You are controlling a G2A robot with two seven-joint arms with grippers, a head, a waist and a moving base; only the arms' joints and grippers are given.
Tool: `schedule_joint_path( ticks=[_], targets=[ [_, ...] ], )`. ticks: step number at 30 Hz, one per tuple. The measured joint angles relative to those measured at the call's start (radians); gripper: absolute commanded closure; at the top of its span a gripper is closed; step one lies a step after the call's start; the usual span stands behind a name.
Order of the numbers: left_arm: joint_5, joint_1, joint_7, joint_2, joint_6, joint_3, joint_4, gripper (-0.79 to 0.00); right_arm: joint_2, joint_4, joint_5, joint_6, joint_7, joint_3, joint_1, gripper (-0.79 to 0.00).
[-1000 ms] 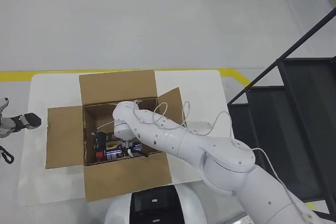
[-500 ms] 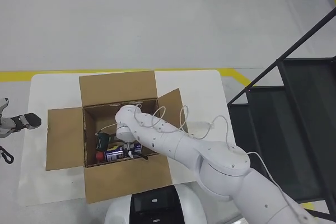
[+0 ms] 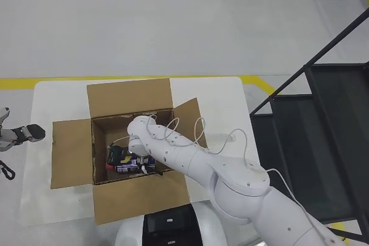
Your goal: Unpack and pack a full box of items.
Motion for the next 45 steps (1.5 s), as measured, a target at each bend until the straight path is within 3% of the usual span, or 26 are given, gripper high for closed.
schedule_joint_path(
  ticks=[2, 4, 19, 28, 36, 37, 38, 39, 45],
  targets=[
    [0.0, 0.0, 0.0, 0.0, 0.0, 0.0, 0.0, -0.785, -0.006, 0.011, -0.002, -0.005, -0.002, 0.001, 0.001, -0.206],
    [0.0, 0.0, 0.0, 0.0, 0.0, 0.0, 0.0, -0.785, -0.01, 0.02, -0.003, -0.01, -0.004, 0.003, 0.001, 0.0],
    [0.0, 0.0, 0.0, 0.0, 0.0, 0.0, 0.0, -0.785, -0.012, 0.021, 0.008, -0.005, -0.004, 0.05, 0.045, 0.0],
    [0.0, 0.0, 0.0, 0.0, 0.0, 0.0, 0.0, -0.785, 0.046, -0.099, 0.009, 0.038, 0.06, 0.106, 0.057, 0.0],
    [0.0, 0.0, 0.0, 0.0, 0.0, 0.0, 0.0, -0.785, 0.107, -0.177, -0.039, 0.104, 0.167, 0.123, -0.012, 0.0],
    [0.0, 0.0, 0.0, 0.0, 0.0, 0.0, 0.0, -0.785, 0.112, -0.181, -0.042, 0.109, 0.17, 0.124, -0.02, -0.111],
    [0.0, 0.0, 0.0, 0.0, 0.0, 0.0, 0.0, -0.785, 0.118, -0.189, -0.044, 0.113, 0.17, 0.128, -0.029, -0.683],
    [0.0, 0.0, 0.0, 0.0, 0.0, 0.0, 0.0, -0.785, 0.123, -0.195, -0.044, 0.114, 0.17, 0.132, -0.035, -0.785],
    [0.0, 0.0, 0.0, 0.0, 0.0, 0.0, 0.0, -0.785, 0.149, -0.252, -0.052, 0.121, 0.176, 0.157, -0.057, -0.785]
  ],
)
